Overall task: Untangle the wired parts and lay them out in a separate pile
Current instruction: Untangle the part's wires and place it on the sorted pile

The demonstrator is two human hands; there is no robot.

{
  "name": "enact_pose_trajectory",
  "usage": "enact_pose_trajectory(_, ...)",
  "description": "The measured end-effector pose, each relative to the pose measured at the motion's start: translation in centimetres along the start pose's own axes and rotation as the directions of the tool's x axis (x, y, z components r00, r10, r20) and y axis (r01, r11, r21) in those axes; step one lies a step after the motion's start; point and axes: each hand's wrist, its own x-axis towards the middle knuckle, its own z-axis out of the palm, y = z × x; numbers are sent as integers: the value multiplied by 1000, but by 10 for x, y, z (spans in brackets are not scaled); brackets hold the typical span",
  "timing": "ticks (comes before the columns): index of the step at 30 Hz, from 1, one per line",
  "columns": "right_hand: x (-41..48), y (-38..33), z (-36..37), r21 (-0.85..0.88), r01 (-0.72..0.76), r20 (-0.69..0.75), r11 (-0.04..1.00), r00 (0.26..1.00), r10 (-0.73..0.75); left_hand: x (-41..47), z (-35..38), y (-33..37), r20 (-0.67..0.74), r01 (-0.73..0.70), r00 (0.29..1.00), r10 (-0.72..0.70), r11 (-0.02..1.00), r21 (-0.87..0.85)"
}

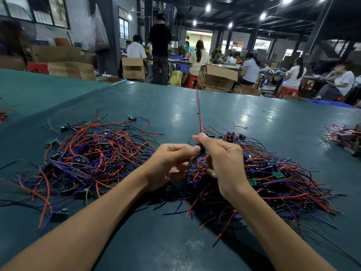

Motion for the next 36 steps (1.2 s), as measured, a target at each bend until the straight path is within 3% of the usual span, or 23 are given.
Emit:
enact_pose_trajectory(3,-1,0,3,35,-58,64,998,996,56,-1,2,1,-17,-29,999,29,999,23)
enact_pose_trajectory(7,-1,5,5,-51,20,64,998,998,-17,0,4,3,-174,-97,980,100,995,22)
enact_pose_trajectory(11,-3,7,6,-65,-21,72,998,997,26,2,1,3,-236,-183,955,179,983,8)
enact_pose_trajectory(18,-13,5,15,-99,-56,208,993,975,76,5,2,3,-317,-188,934,165,981,-44)
enact_pose_trajectory(26,-13,0,16,153,-202,337,967,931,142,-2,4,9,-207,-132,973,101,981,-144)
enact_pose_trajectory(30,-12,-1,17,257,-309,354,916,912,209,-3,2,9,-200,-89,977,68,991,-97)
enact_pose_trajectory(36,-15,-2,20,234,-371,382,899,885,266,-1,2,8,-254,-71,967,29,985,-159)
